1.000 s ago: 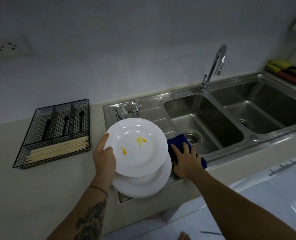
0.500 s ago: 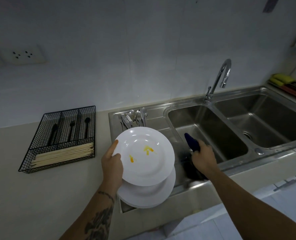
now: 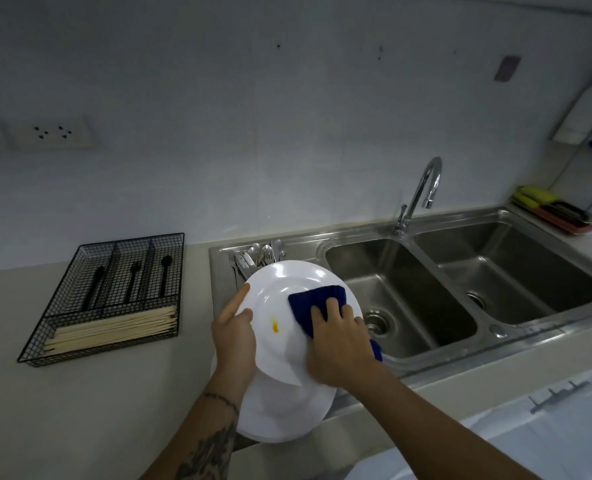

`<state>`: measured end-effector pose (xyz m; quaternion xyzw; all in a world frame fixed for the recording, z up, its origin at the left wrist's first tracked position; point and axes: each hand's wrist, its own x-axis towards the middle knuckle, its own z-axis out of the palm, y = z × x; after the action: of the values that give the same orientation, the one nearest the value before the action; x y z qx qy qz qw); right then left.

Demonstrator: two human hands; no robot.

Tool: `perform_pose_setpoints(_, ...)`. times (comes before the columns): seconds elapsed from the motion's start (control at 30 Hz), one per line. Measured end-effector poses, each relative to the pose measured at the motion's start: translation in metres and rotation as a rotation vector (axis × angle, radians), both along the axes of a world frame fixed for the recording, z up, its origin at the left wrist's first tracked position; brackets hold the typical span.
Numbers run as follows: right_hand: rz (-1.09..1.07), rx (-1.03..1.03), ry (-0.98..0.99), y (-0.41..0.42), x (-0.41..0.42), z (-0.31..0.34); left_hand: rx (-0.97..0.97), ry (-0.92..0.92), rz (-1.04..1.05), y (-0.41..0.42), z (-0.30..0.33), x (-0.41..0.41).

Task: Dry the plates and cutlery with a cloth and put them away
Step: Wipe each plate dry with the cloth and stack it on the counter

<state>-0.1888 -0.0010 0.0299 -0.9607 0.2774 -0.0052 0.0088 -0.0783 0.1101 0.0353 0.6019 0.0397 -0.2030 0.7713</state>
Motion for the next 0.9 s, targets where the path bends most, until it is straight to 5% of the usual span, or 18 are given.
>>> perform_pose_setpoints(0.13, 0.167, 0.132, -0.101, 0.016, -0.006, 0.005, -0.011, 0.028, -0.006, 0.002, 0.003, 0.001)
perform_pose_setpoints(0.27, 0.312, 0.049, -0.113, 0.015, 0.002, 0.002, -0.043, -0.017, -0.101, 0.005, 0.019, -0.002)
perform_pose_setpoints(0.6, -0.021, -0.077, -0.086, -0.009, 0.000, -0.001, -0.035, -0.025, -0.019, 0.016, 0.030, -0.008)
perform_pose_setpoints(0.9, 0.268, 0.212, -0.041, 0.034, -0.024, 0.025, -0.122, -0.011, -0.034, 0.011, 0.039, -0.014)
